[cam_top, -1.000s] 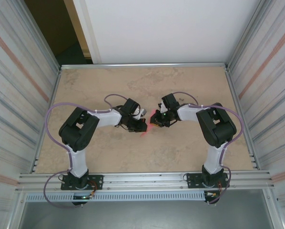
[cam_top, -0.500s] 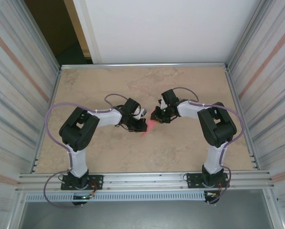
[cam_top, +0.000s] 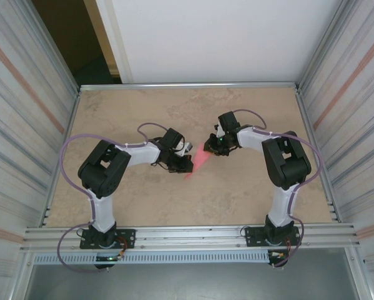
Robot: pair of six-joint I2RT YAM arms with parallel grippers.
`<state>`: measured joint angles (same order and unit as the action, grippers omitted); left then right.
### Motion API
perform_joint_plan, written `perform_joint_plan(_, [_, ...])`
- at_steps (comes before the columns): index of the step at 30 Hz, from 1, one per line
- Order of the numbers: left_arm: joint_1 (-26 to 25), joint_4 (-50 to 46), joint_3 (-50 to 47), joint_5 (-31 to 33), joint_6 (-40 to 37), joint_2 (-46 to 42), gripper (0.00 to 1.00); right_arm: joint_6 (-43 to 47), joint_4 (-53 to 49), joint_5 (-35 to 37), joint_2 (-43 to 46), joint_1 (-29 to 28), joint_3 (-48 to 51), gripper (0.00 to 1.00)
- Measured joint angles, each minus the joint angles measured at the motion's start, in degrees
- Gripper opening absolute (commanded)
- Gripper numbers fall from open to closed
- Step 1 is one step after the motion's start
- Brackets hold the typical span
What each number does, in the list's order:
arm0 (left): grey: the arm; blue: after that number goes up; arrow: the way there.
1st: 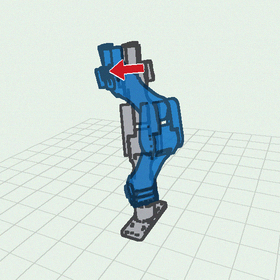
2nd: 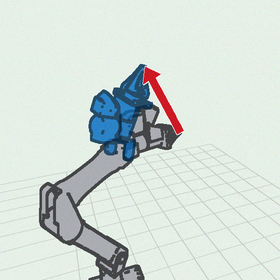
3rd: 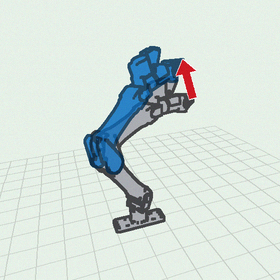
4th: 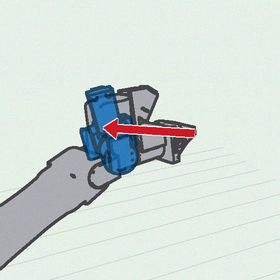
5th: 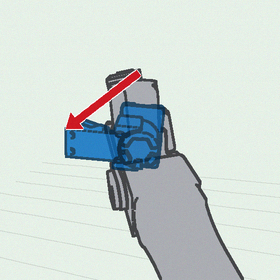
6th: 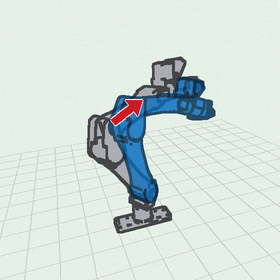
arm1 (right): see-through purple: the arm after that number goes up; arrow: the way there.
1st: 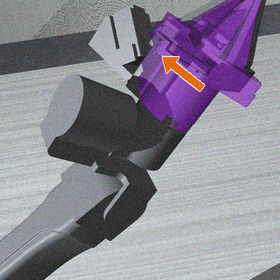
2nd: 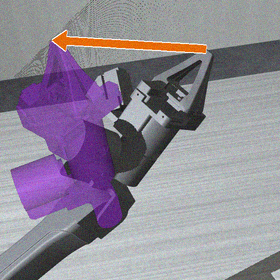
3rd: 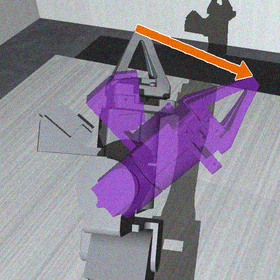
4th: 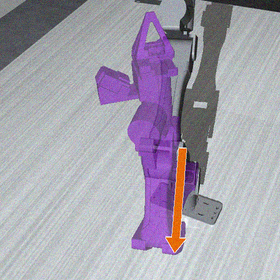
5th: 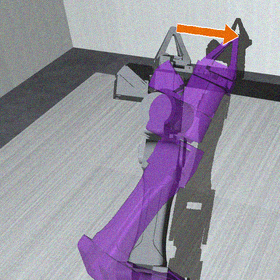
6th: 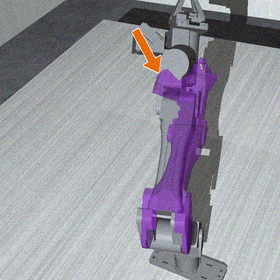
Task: Fold a paper plane with a square sheet of paper (pick it up from the middle)
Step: Fold the wing for the fifth time at the center of the table.
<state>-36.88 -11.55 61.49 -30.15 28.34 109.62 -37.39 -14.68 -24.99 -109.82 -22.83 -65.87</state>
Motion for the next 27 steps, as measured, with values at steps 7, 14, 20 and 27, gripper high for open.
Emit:
perform_joint_plan(7, [0.0, 0.0, 0.0, 0.0, 0.0, 0.0, 0.01, 0.6, -1.0, -0.1, -1.9, 0.4, -1.0, 0.17])
perform_joint_plan(14, [0.0, 0.0, 0.0, -0.3, -0.3, 0.0, 0.02, 0.8, -2.1, -0.5, -3.0, 0.5, -2.3, 0.17])
perform_joint_plan(20, [0.0, 1.4, 0.6, -1.4, 0.2, -0.2, 0.05, 0.9, -2.1, -0.5, -3.1, 0.5, -2.3, 0.17])
perform_joint_plan(27, [0.0, 4.3, 5.2, -1.1, 2.7, 1.1, 0.04, 0.9, -2.1, -0.5, -3.0, 0.5, -2.3, 0.17])
